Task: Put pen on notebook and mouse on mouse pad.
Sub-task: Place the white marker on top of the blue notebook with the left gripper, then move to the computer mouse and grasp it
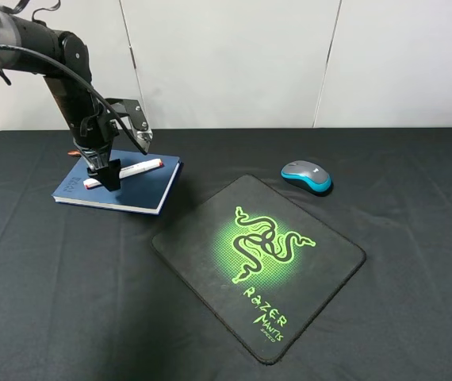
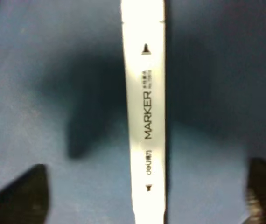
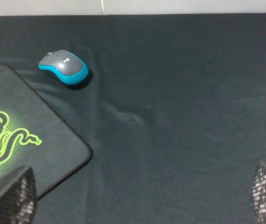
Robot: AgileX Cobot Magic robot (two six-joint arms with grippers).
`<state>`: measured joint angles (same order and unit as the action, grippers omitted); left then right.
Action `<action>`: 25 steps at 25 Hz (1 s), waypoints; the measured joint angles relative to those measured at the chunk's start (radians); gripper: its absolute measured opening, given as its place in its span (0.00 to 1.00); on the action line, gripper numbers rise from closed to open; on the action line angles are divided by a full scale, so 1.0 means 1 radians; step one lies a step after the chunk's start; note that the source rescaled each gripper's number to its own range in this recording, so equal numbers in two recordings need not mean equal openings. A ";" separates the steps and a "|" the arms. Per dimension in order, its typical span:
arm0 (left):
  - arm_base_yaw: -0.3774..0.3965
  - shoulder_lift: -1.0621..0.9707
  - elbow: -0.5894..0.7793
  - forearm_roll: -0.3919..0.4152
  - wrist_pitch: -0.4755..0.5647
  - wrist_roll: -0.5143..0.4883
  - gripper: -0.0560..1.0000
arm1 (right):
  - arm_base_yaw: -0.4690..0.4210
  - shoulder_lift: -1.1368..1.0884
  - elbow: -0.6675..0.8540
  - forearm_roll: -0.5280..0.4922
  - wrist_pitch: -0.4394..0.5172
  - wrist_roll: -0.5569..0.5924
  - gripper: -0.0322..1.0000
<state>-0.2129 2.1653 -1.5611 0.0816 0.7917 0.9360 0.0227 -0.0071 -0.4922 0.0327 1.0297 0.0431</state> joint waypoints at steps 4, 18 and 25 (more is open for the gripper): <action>0.000 0.000 0.000 -0.001 -0.008 0.000 0.99 | 0.000 0.000 0.000 0.000 0.000 0.000 1.00; 0.000 -0.047 0.000 -0.001 -0.011 -0.019 1.00 | 0.000 0.000 0.000 0.000 0.000 0.000 1.00; 0.000 -0.222 0.000 -0.001 0.081 -0.020 1.00 | 0.000 0.000 0.000 0.000 0.000 0.000 1.00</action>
<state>-0.2129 1.9435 -1.5611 0.0807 0.8728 0.9160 0.0227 -0.0071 -0.4922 0.0327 1.0297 0.0431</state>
